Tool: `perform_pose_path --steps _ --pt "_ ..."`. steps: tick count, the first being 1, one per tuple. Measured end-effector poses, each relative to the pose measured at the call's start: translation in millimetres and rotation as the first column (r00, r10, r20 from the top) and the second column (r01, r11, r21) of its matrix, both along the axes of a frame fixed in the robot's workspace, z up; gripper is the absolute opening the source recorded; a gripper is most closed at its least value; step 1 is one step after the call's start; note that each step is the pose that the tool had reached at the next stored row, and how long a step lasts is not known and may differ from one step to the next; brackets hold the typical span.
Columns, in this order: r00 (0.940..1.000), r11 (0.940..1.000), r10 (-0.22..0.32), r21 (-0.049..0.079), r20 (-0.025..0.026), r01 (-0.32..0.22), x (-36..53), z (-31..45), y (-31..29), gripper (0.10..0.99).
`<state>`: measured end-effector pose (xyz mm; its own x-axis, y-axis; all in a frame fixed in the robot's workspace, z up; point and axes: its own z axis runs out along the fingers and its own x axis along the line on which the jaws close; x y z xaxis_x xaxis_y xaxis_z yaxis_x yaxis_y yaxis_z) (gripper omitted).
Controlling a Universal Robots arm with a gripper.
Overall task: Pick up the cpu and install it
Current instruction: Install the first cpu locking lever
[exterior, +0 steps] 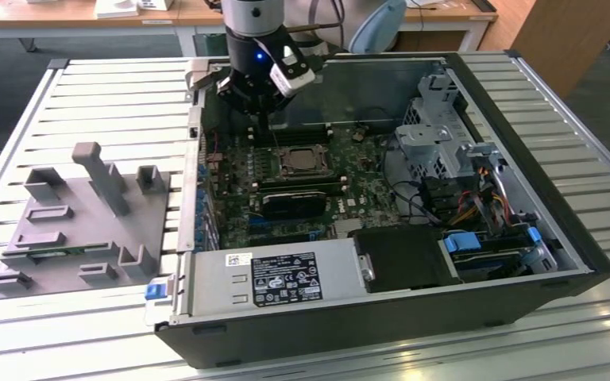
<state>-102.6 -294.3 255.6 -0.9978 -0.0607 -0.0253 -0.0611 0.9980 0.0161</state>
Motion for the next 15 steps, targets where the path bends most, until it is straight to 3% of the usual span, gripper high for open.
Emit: perform_pose_path --steps 5,15 --pt "1.0000 1.0000 0.000 0.000 0.0000 0.000 1.9 -0.5 1.6 0.106" --pt "1.0000 1.0000 0.000 0.000 0.0001 0.000 13.7 -1.3 1.8 0.106"
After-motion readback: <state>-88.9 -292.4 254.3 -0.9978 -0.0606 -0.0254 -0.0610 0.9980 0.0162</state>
